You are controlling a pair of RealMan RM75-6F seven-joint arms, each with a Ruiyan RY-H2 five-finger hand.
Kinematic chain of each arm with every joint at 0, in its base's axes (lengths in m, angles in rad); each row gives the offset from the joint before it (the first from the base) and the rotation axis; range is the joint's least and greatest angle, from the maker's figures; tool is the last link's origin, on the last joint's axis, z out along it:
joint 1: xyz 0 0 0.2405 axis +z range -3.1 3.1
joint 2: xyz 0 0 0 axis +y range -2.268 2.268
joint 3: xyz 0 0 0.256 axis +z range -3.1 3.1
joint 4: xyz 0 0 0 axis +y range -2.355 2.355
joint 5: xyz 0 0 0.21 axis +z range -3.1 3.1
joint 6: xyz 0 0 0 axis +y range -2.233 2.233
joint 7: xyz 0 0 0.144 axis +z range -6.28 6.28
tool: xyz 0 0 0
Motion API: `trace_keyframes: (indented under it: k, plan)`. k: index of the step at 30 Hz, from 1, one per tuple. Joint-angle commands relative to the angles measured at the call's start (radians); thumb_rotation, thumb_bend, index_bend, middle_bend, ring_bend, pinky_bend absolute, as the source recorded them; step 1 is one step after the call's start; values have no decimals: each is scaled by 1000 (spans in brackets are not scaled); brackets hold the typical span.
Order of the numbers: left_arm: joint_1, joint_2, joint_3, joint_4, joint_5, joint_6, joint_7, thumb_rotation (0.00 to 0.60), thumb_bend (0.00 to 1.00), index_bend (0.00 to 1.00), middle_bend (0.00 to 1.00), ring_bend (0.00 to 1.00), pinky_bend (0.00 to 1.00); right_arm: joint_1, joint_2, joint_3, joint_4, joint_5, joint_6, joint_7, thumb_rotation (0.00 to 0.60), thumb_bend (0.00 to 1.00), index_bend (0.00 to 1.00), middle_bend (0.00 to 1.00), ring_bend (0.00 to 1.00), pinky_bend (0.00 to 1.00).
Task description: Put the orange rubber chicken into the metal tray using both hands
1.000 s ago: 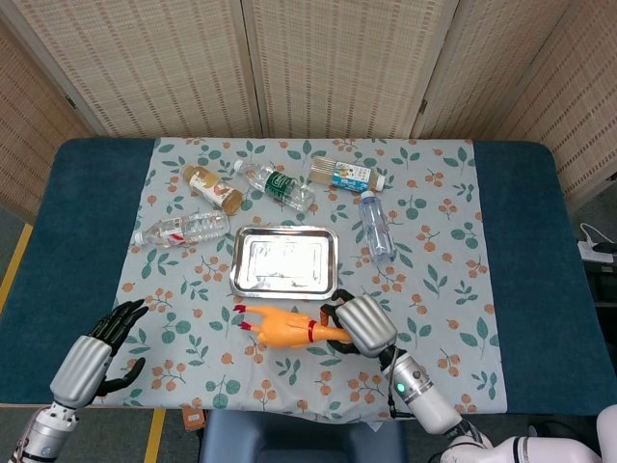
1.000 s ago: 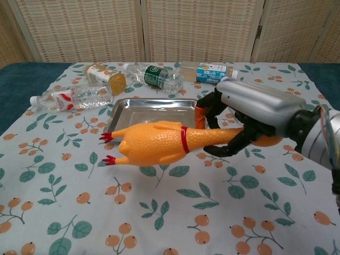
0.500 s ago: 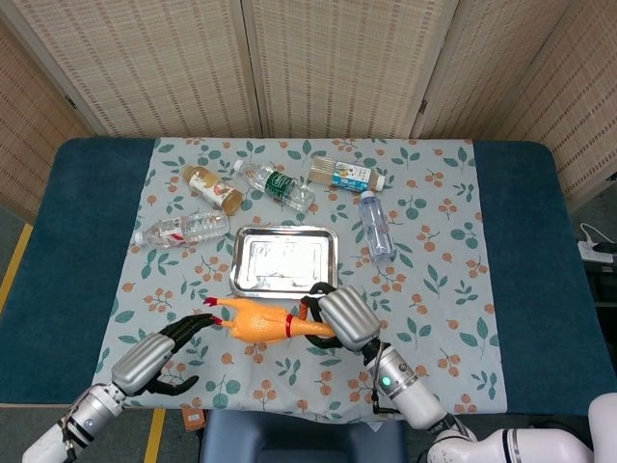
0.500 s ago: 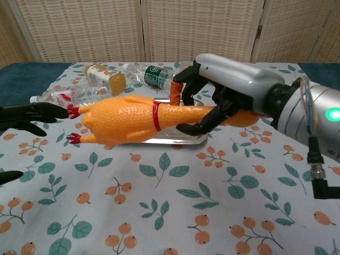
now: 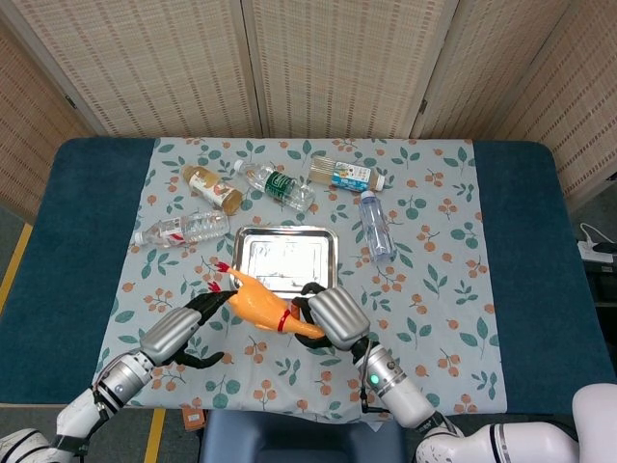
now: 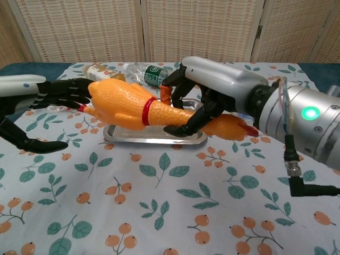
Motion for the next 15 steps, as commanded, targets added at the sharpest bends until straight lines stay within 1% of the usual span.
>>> trace_keyframes:
  k: [1, 4, 8, 15]
  plan:
    - [-1, -22, -23, 40, -35, 25, 54, 600, 324, 0, 0, 0, 47, -1, 7, -1, 1, -2, 9, 5, 600, 278, 935, 687, 803, 1000]
    - [9, -23, -29, 60, -62, 44, 77, 600, 327, 0, 0, 0, 47, -1, 19, 5, 6, -3, 18, 18, 600, 278, 934, 686, 803, 1000]
    - [16, -21, -32, 74, -86, 48, 61, 600, 330, 0, 0, 0, 54, 0, 28, 14, 13, 2, 23, 40, 600, 278, 935, 686, 804, 1000]
    - [-8, 3, -10, 43, -51, -22, -42, 600, 330, 0, 0, 0, 61, 18, 8, 19, 29, 9, 19, 55, 600, 278, 935, 686, 803, 1000]
